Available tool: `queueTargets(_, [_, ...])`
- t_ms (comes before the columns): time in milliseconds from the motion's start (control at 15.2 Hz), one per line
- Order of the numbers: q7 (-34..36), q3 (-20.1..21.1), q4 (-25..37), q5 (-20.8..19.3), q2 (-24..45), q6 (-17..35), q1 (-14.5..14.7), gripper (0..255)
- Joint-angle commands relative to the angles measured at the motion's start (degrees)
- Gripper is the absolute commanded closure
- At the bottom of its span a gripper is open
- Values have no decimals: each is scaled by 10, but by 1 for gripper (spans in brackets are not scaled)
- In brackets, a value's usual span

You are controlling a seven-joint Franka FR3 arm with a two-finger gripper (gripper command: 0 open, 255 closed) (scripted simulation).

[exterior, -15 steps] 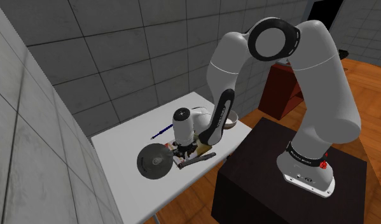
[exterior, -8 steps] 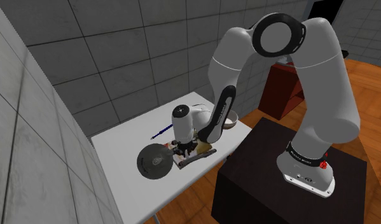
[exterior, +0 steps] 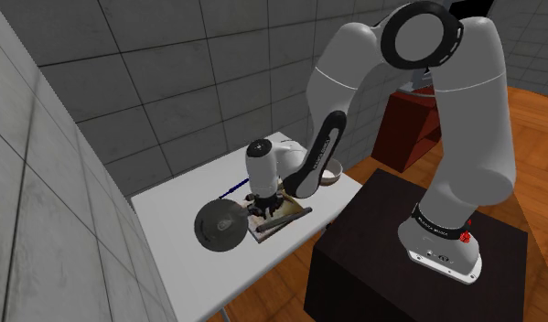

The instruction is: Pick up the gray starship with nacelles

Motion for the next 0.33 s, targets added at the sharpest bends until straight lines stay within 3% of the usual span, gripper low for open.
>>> queueTargets(0, [-12,12,-5,14,-17,-10,-9,255])
queueTargets(264, [-23,23,-11,29,-33,-21,-17,255])
